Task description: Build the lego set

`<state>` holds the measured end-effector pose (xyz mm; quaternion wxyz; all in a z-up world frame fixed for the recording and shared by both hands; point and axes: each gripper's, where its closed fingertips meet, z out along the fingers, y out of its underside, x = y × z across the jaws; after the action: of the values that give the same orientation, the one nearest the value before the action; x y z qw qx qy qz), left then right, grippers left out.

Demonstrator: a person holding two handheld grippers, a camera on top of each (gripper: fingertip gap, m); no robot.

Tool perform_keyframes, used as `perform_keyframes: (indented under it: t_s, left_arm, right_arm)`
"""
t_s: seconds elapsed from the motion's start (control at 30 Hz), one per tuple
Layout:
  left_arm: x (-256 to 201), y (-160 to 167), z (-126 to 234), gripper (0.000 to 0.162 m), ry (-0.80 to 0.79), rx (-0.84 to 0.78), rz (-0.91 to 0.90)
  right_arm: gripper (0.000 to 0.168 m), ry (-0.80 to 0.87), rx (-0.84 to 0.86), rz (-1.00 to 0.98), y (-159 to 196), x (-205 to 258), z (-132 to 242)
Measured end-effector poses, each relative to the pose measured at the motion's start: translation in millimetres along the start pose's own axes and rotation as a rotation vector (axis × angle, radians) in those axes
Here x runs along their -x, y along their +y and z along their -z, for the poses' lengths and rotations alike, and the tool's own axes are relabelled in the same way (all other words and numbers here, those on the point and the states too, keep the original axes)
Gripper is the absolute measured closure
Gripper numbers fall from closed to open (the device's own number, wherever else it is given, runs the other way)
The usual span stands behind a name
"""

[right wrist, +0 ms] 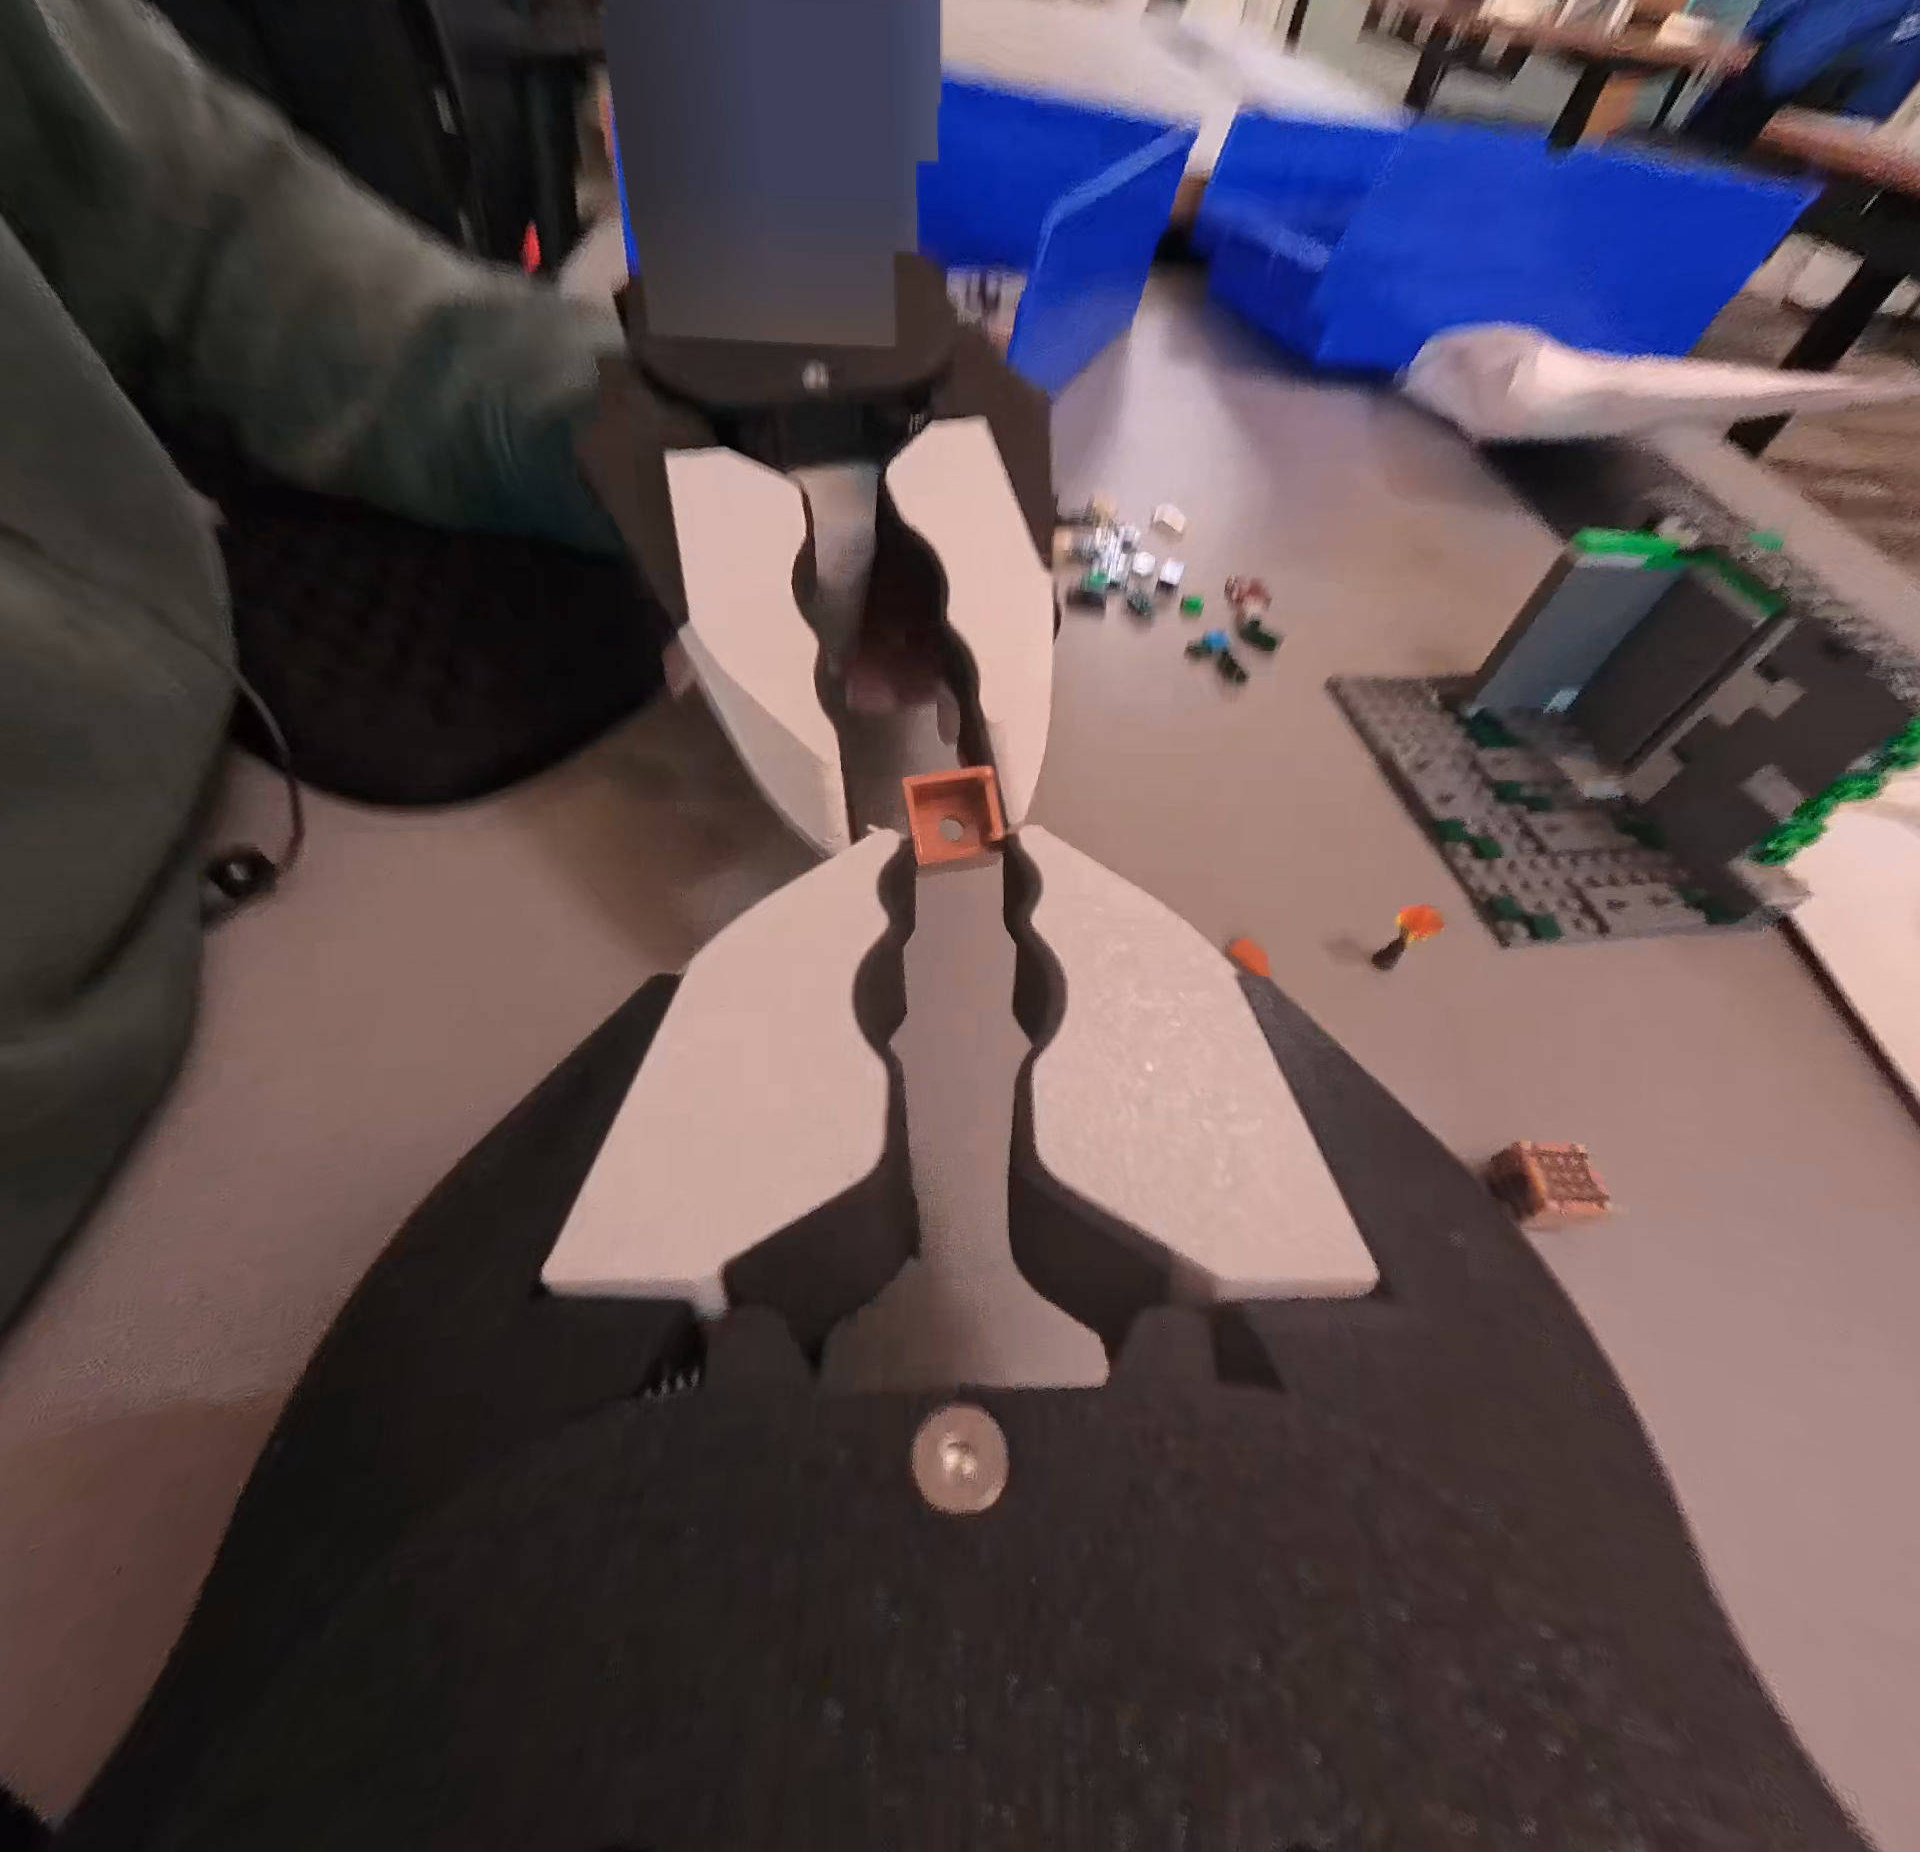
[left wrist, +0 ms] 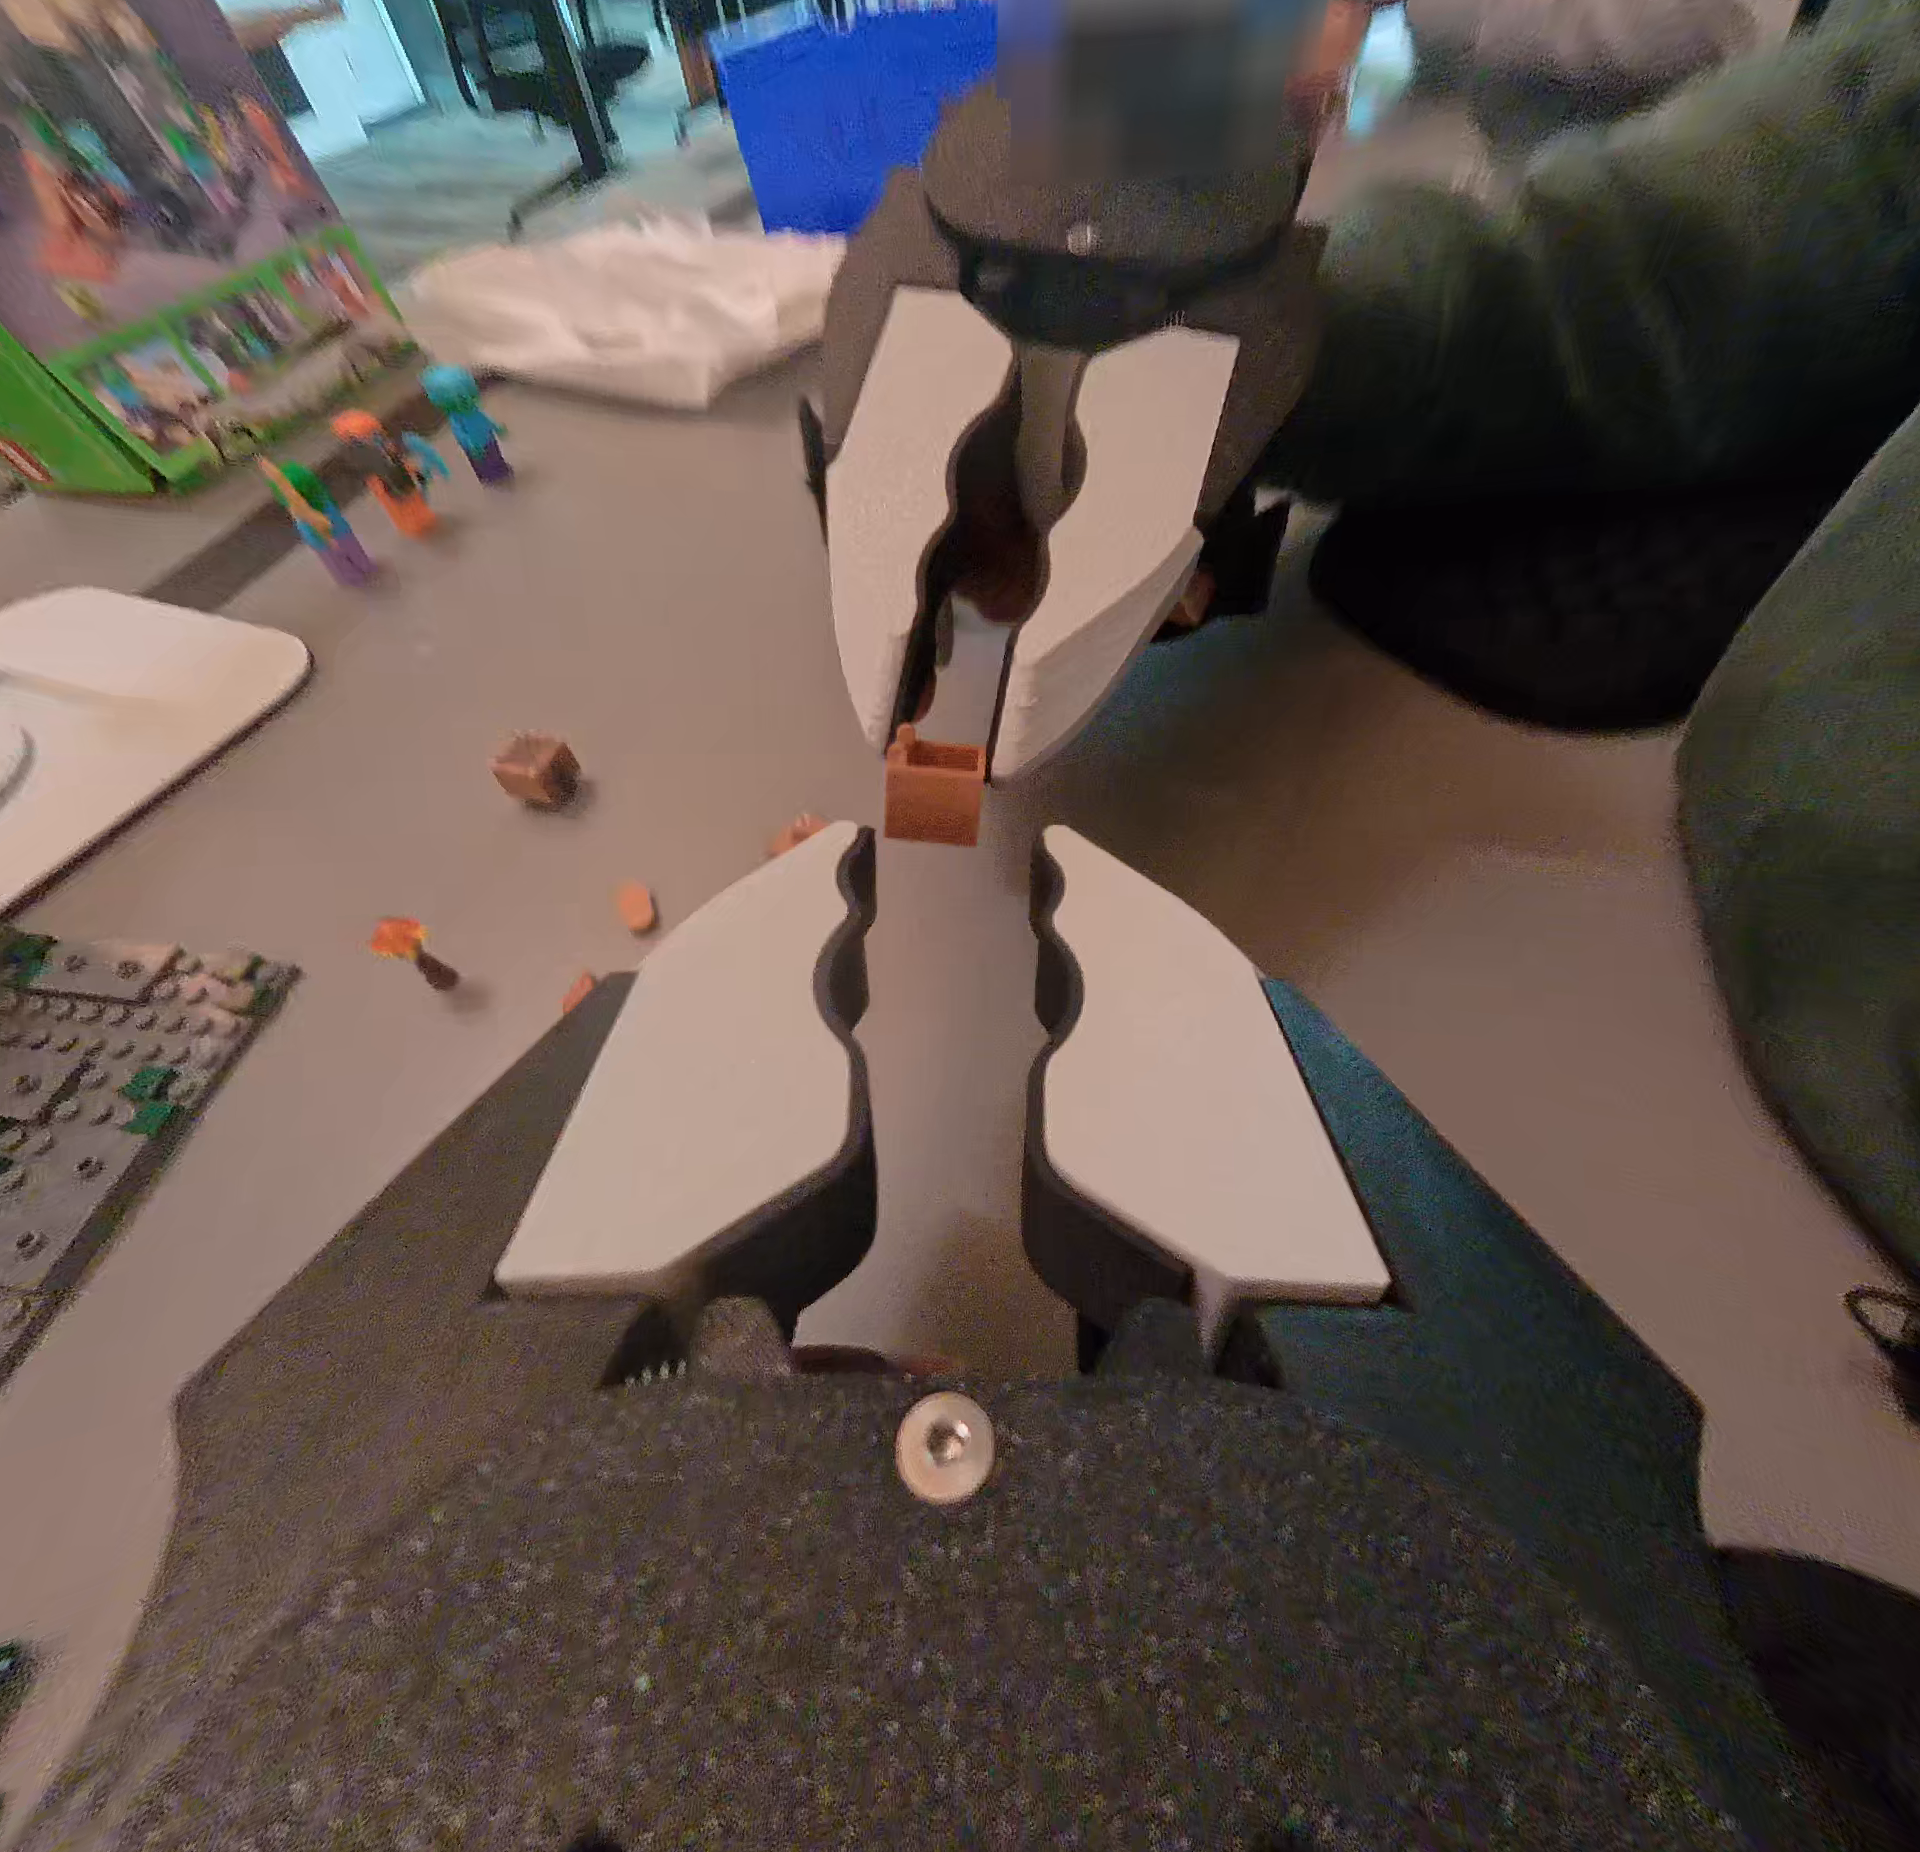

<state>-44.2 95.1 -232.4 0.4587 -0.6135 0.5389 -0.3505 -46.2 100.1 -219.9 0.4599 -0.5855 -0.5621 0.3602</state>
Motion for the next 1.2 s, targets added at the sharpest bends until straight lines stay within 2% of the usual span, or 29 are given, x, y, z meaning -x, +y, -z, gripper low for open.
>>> perform_keyframes:
  t_s: [0.13,0.23,0.33,0.53,0.63,0.77,0.87,1.0,1.2]
  left_arm:
    - [3,-29,9,0.135,-0.029,-0.177,0.007]
    - [1,-43,16,0.137,-0.023,-0.266,0.018]
    - [-6,-49,20,0.146,0.002,-0.298,0.003]
    - [-10,-47,22,0.146,0.020,-0.274,-0.009]
    - [-7,-36,18,0.146,0.007,-0.195,-0.020]
    - [12,-19,20,0.146,-0.069,-0.097,-0.006]
    - [20,-12,20,0.146,-0.092,-0.068,0.018]
    - [22,0,15,0.146,-0.111,0.001,0.015]
    - [24,4,15,0.146,-0.117,0.015,0.036]
  right_arm:
    - [0.153,-0.014,-0.224,-0.087,-30,0,11]
    - [0.153,-0.048,-0.300,-0.127,-40,5,11]
    - [0.153,-0.078,-0.343,-0.151,-45,9,11]
    - [0.153,-0.117,-0.323,-0.170,-42,14,9]
    - [0.153,-0.111,-0.194,-0.167,-27,10,7]
    - [0.152,0.069,0.133,-0.130,22,-25,15]
    - [0.150,0.133,0.341,-0.105,54,-36,18]
    - [0.149,0.166,0.505,-0.111,71,-45,14]
    - [0.150,0.138,0.654,-0.104,80,-48,2]
